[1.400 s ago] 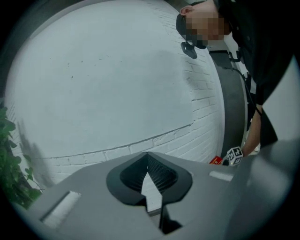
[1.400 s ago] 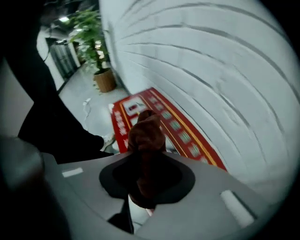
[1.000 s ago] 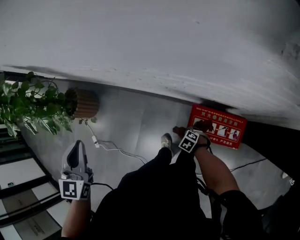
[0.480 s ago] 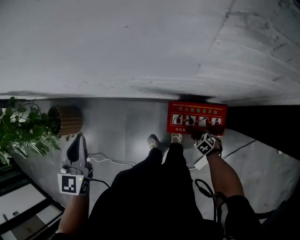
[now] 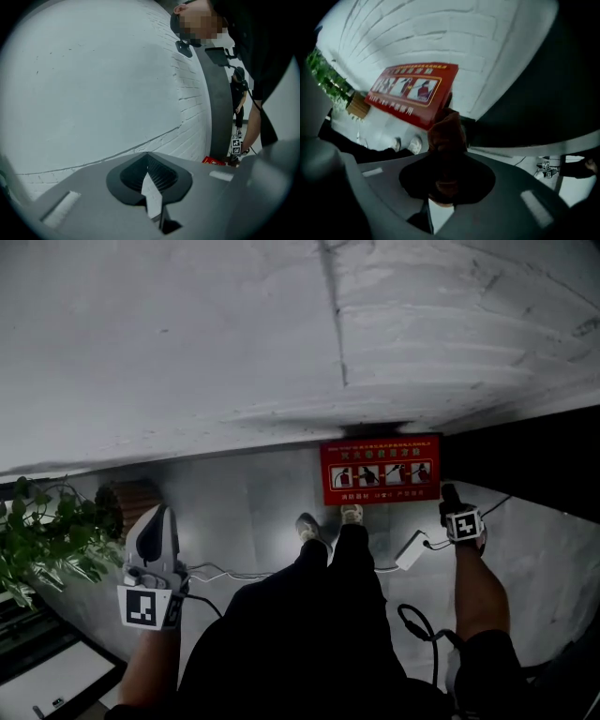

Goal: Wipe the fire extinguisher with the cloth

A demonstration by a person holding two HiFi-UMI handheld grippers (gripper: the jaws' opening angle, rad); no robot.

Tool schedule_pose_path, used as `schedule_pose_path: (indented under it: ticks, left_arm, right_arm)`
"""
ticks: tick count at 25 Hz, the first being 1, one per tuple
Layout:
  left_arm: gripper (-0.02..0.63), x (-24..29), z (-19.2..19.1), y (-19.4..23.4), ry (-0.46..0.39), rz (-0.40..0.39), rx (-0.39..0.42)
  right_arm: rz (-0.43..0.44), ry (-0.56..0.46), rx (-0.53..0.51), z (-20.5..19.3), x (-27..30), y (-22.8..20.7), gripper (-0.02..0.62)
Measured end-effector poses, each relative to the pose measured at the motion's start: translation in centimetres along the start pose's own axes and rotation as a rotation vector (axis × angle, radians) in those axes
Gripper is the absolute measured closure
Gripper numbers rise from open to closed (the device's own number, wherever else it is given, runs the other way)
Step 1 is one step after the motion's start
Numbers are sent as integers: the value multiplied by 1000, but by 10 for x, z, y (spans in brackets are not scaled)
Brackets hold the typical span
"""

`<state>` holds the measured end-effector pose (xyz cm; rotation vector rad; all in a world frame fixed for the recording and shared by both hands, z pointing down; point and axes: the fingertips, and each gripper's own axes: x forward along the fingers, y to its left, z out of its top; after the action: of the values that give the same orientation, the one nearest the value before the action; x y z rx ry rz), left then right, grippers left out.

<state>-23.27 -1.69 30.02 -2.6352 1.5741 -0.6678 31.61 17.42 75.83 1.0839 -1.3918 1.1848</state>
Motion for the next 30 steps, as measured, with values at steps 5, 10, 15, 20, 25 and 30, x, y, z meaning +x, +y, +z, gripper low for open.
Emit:
schedule_pose_path:
  ticks: [5, 10, 15, 20, 25, 30]
  left_arm:
    - [606, -20, -23, 10, 34, 75, -58]
    - [606, -57, -32, 30, 61, 189, -73]
    - [606, -114, -39, 47, 143, 330, -54]
    - [606, -149, -43, 57, 192, 410, -52]
    - [606, -118, -32, 45, 148, 335, -29]
    - [606, -71, -18, 20, 118, 196, 19]
  right_arm:
    - [-86, -318, -391, 122, -40, 43, 520]
    - [87, -402, -811, 228, -26, 212, 518]
    - [179, -232, -995, 264, 37, 320, 517]
    - [202, -159, -975, 264, 58, 325, 520]
    - [175, -212, -820, 261, 43, 263, 523]
    - [89, -247, -652, 248, 21, 154, 523]
